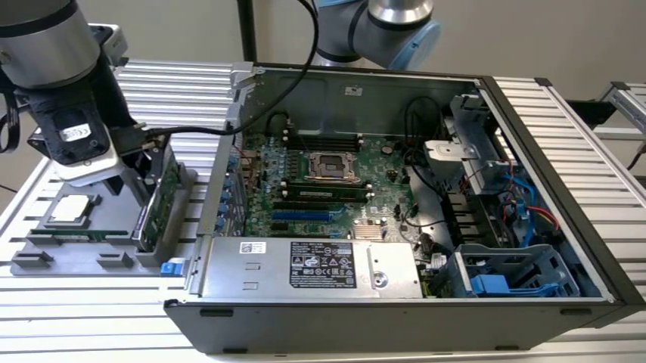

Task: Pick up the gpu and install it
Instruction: 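Pick up the gpu and move the gpu toward the slot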

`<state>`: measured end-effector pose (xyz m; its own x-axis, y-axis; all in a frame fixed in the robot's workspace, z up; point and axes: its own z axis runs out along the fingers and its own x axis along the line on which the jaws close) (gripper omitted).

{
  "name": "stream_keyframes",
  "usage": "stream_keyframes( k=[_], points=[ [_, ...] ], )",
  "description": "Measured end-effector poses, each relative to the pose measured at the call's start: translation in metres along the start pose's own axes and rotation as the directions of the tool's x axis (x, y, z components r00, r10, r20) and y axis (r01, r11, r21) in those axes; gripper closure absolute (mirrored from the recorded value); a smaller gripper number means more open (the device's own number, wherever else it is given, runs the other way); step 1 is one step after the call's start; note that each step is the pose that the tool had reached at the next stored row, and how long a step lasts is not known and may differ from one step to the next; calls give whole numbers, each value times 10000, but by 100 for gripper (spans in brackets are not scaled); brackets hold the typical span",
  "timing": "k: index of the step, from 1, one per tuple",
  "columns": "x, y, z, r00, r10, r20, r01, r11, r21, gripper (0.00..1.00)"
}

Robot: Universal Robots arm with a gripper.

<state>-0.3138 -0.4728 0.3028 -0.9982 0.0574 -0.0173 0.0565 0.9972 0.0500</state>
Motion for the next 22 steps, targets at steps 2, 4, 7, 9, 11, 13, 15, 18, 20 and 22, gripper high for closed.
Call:
stream_keyframes(
  k=[2,4,7,9,11,13,15,18,20,22],
  points=[
    [1,0,22,10000,2,0,-2,10000,0,0],
    [1,1,44,10000,1,0,-1,10000,0,0],
    [2,5,74,10000,1,0,-1,10000,1,0],
    [3,11,92,10000,1,-1,-1,10000,1,0],
    [3,16,110,10000,1,0,-1,10000,0,0],
    [4,22,127,10000,0,0,0,10000,0,0],
    [4,28,143,10000,0,0,0,10000,0,0],
    [7,40,165,10000,1,1,-1,10000,-1,0],
    [7,50,177,10000,1,1,-1,10000,0,0],
    [7,60,190,10000,0,0,0,10000,0,0]
  ],
)
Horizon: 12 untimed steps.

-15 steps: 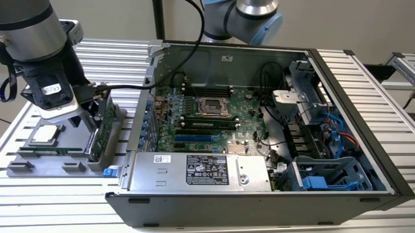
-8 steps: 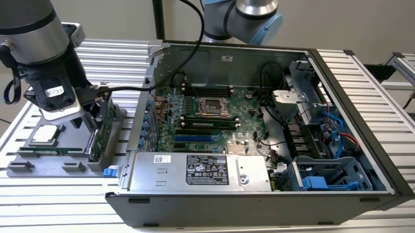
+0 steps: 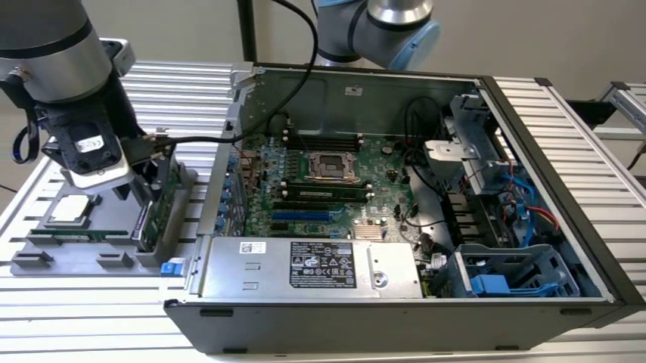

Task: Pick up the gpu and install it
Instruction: 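Pick up the gpu and move the gpu toward the slot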

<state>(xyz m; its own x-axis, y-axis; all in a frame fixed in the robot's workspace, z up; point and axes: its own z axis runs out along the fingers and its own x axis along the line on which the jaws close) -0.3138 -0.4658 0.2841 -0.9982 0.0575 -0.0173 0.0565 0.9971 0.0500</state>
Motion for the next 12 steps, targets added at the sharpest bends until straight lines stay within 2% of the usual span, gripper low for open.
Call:
stream_keyframes(
  k=[6,12],
  points=[
    [3,33,40,10000,0,-1,0,10000,1,0],
    [8,108,87,10000,0,0,0,10000,0,0]
  ],
)
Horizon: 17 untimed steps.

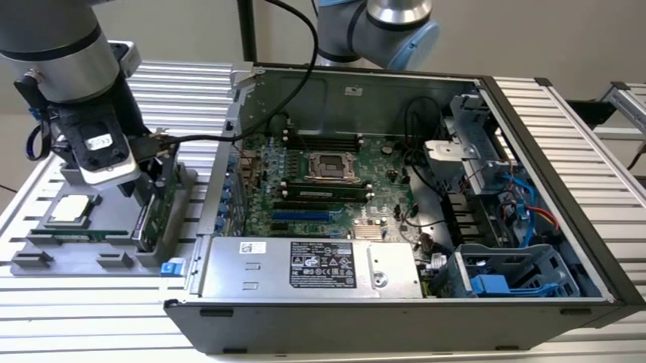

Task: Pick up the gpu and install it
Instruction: 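Pick up the gpu and move the gpu toward the slot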

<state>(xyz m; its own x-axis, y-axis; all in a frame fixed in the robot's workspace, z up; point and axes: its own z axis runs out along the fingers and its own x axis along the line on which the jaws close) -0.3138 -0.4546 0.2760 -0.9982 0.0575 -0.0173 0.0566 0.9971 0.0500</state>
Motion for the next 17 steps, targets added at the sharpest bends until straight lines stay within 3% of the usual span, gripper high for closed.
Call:
stream_keyframes(
  k=[17],
  points=[
    [9,92,185,10000,0,0,0,10000,0,0]
  ],
)
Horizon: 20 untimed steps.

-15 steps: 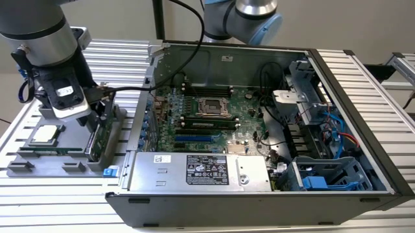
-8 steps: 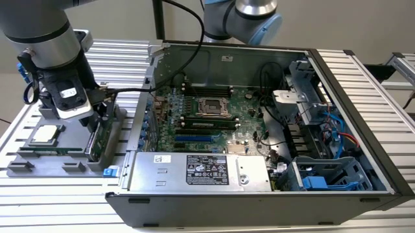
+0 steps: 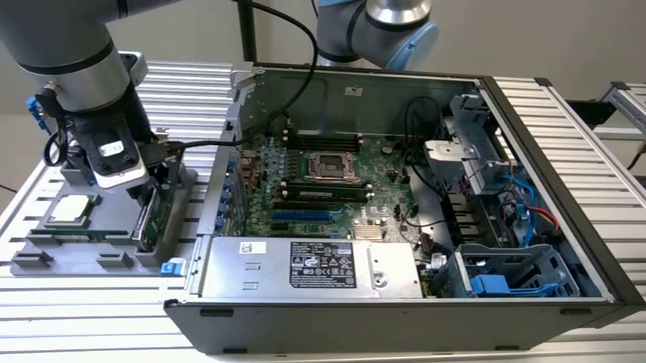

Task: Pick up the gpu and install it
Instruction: 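Pick up the gpu and move the gpu toward the slot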

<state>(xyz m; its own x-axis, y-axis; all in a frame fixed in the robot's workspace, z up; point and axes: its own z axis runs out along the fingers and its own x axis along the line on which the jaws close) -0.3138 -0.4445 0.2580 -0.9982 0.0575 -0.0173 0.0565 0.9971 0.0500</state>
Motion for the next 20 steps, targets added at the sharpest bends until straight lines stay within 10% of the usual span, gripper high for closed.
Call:
stream_keyframes(
  k=[20],
  points=[
    [42,26,211,10000,-2,1,2,10000,-1,0]
  ],
)
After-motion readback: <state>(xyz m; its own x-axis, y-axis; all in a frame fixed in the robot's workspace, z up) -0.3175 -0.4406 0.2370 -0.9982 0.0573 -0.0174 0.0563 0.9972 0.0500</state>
